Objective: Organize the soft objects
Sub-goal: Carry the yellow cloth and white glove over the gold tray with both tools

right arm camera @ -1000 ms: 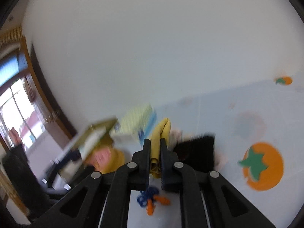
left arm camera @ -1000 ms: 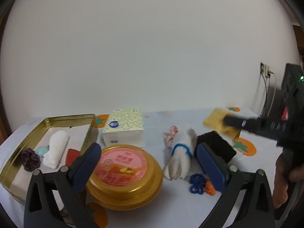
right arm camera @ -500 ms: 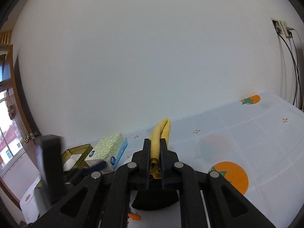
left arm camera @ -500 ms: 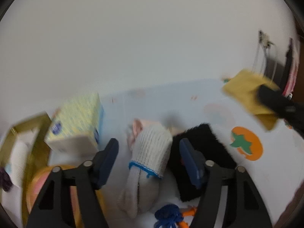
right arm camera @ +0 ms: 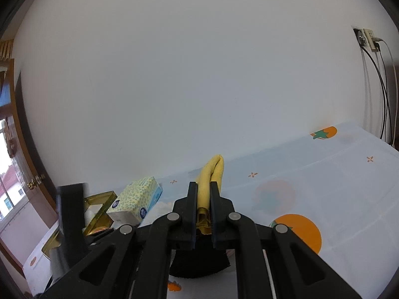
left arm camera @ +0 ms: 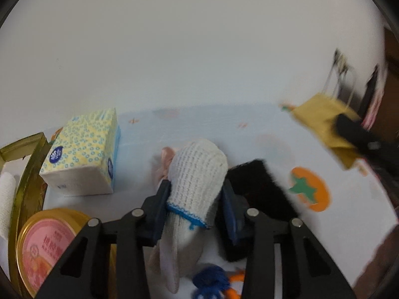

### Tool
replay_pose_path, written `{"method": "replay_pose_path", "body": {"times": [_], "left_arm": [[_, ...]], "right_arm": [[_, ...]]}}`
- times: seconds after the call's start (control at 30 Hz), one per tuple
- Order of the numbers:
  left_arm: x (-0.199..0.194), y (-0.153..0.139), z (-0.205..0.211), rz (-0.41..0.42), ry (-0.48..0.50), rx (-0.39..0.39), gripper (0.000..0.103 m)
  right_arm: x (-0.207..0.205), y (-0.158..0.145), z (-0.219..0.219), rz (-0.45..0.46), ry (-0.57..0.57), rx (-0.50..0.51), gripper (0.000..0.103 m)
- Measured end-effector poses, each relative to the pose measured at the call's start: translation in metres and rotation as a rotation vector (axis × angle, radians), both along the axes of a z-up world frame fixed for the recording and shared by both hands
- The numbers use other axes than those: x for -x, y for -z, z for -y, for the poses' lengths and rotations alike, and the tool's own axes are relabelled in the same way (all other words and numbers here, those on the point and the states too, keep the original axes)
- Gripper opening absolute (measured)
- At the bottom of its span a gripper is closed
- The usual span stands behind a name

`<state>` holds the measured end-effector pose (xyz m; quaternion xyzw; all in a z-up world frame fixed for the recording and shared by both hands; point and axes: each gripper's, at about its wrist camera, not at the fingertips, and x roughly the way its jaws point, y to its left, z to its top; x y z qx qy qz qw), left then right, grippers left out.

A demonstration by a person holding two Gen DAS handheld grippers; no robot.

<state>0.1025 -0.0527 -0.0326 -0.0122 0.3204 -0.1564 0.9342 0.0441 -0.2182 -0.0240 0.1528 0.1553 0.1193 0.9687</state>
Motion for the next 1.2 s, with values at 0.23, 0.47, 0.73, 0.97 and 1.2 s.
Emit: {"method": "replay_pose_path", "body": {"times": [0.23, 0.47, 0.73, 0.97, 1.2], "left_arm": [[0.038, -0.025, -0.031, 0.165, 0.044, 0.195, 0.039], [0.052, -0.032, -0.031, 0.257, 0.012, 0.13, 0.039], [0.049, -0.028, -0.032, 0.267, 0.009, 0.084, 0.039], [0.057, -0.026, -0.038, 0.283, 0.0, 0.045, 0.039], [0.063, -0.025, -0.047, 0.282, 0.003, 0.04, 0.039]], "right_arm": [[0.007, -0.002, 0.006, 0.037, 0.011, -0.042, 0.01], [0.008, 0.0, 0.003, 0.035, 0.018, -0.038, 0.01], [0.02, 0.003, -0.02, 0.063, 0.172, 0.107, 0.01], [0.036, 0.004, -0.038, 0.075, 0.196, 0.112, 0.01], [0.043, 0.01, -0.057, 0.092, 0.209, 0.201, 0.01]]}}
